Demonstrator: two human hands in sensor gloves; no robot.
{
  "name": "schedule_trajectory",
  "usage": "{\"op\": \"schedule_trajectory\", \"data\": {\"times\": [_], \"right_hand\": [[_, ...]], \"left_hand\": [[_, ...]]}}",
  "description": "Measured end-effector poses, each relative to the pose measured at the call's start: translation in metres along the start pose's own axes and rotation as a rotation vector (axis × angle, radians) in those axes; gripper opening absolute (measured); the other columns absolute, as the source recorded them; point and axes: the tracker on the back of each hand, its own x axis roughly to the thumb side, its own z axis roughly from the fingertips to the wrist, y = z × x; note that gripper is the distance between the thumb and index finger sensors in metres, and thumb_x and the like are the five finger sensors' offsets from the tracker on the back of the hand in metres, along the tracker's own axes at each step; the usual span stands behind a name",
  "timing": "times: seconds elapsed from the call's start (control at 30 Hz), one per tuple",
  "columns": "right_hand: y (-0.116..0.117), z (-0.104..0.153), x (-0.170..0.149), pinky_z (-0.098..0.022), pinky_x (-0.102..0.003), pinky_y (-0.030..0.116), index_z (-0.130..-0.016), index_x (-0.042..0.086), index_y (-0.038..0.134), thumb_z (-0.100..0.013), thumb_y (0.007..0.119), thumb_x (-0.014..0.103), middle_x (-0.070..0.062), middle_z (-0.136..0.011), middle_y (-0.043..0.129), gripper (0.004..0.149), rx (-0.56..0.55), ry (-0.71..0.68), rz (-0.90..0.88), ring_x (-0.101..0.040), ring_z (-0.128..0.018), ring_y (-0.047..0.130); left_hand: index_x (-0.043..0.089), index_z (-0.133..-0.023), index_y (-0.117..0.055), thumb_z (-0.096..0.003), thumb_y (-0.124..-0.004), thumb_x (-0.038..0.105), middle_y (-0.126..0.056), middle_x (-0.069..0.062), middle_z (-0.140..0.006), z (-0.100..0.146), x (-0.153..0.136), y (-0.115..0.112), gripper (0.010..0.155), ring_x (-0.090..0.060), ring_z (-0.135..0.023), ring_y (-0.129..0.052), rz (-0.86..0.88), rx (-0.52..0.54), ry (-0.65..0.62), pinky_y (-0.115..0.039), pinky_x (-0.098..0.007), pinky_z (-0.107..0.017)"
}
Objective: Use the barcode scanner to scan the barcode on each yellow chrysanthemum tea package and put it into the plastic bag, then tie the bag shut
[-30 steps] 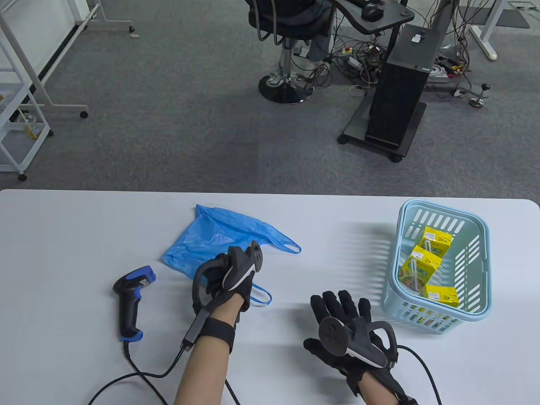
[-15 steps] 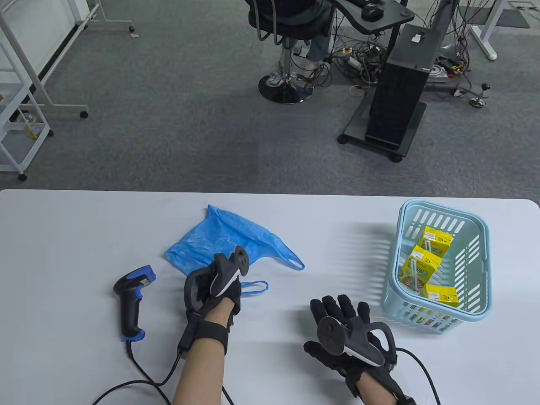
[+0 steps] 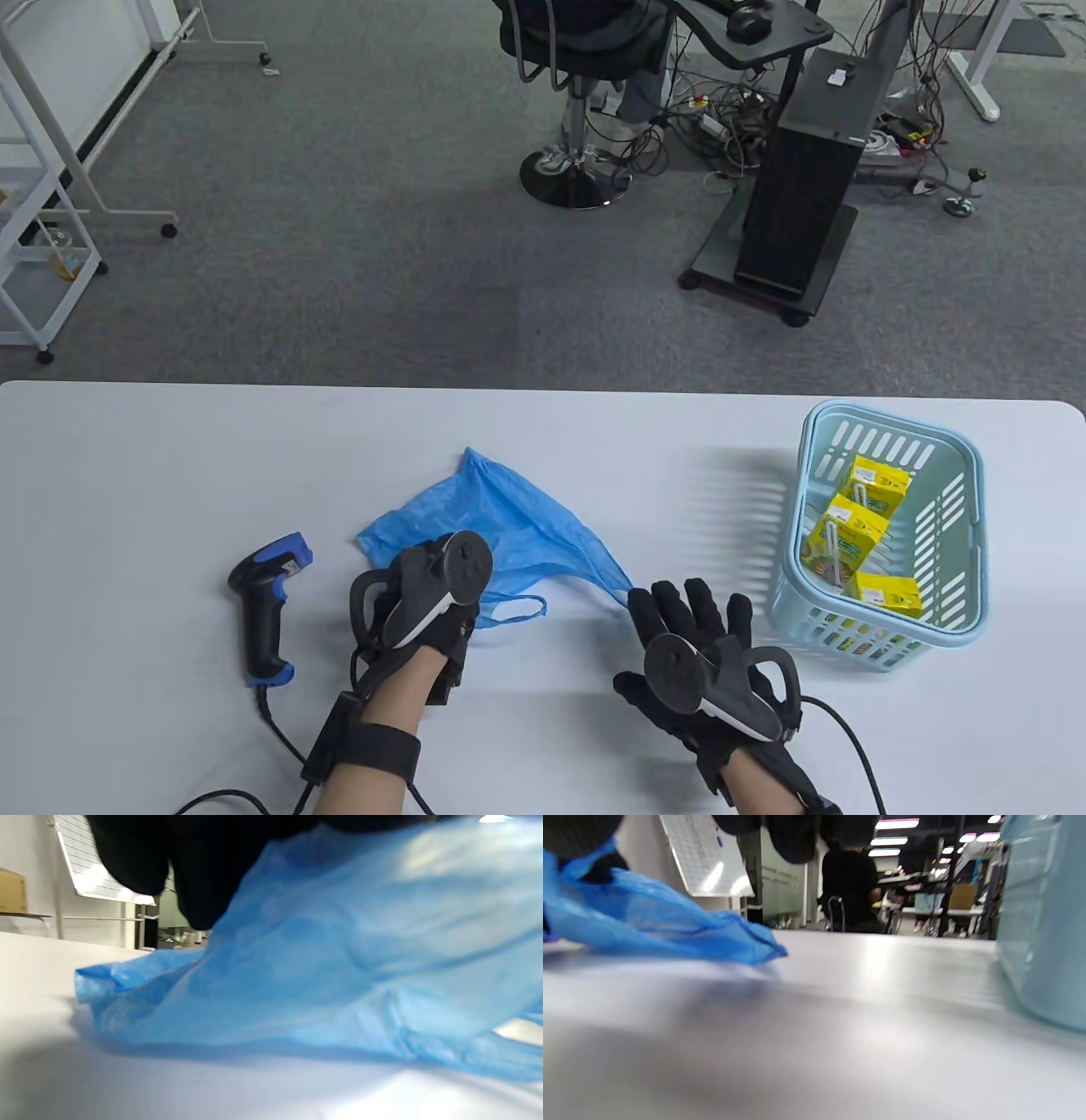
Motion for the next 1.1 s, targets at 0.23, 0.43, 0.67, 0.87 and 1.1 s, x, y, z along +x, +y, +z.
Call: {"op": "schedule_trajectory", "data": {"times": [0.23, 0.43, 0.67, 0.87, 1.1], "right_hand": [[-0.031, -0.001, 0.017, -0.071, -0.072, 0.022, -0.11, 0.027, 0.035, -0.032, 0.071, 0.064, -0.006, -0.116, 0.041, 0.093, -0.097, -0.026, -0.027, -0.039, -0.109, 0.035], [-0.002, -0.025, 0.047, -0.071, -0.072, 0.024, -0.109, 0.026, 0.033, -0.03, 0.075, 0.063, -0.006, -0.115, 0.039, 0.097, 0.033, -0.043, 0.042, -0.039, -0.108, 0.036], [0.026, -0.009, 0.053, -0.071, -0.071, 0.032, -0.108, 0.021, 0.031, -0.03, 0.077, 0.06, -0.009, -0.113, 0.04, 0.099, -0.012, -0.094, 0.259, -0.039, -0.106, 0.044], [0.011, -0.004, 0.044, -0.071, -0.061, 0.053, -0.099, 0.022, 0.06, -0.038, 0.075, 0.036, 0.002, -0.087, 0.084, 0.065, -0.164, -0.018, 0.167, -0.024, -0.083, 0.085], [0.006, -0.002, 0.053, -0.065, -0.051, 0.067, -0.087, 0.023, 0.079, -0.037, 0.074, 0.039, 0.007, -0.066, 0.096, 0.052, -0.241, -0.003, 0.149, -0.017, -0.063, 0.097]], "left_hand": [[0.031, -0.078, -0.096, -0.0434, -0.09, 0.035, -0.094, -0.004, -0.092, 0.03, 0.006, 0.0, 0.036, -0.034, -0.09, -0.09, 0.163, -0.006, -0.107, -0.072, -0.056, -0.063], [0.031, -0.079, -0.093, -0.043, -0.091, 0.033, -0.091, -0.004, -0.095, 0.039, 0.015, 0.0, 0.036, -0.035, -0.093, -0.086, 0.23, -0.087, -0.23, -0.07, -0.058, -0.064], [0.035, -0.078, -0.092, -0.0428, -0.091, 0.029, -0.09, -0.002, -0.096, 0.049, 0.025, -0.009, 0.036, -0.034, -0.097, -0.083, 0.303, -0.167, -0.413, -0.069, -0.06, -0.065], [0.034, -0.079, -0.092, -0.0435, -0.091, 0.028, -0.09, -0.004, -0.097, 0.054, 0.033, -0.021, 0.036, -0.035, -0.097, -0.082, 0.184, -0.19, -0.429, -0.068, -0.061, -0.064], [0.02, -0.112, -0.062, -0.0399, -0.079, 0.071, -0.064, -0.017, -0.114, 0.067, 0.053, -0.027, 0.09, -0.046, -0.105, -0.066, -0.154, -0.222, -0.426, -0.06, -0.067, -0.068]]}}
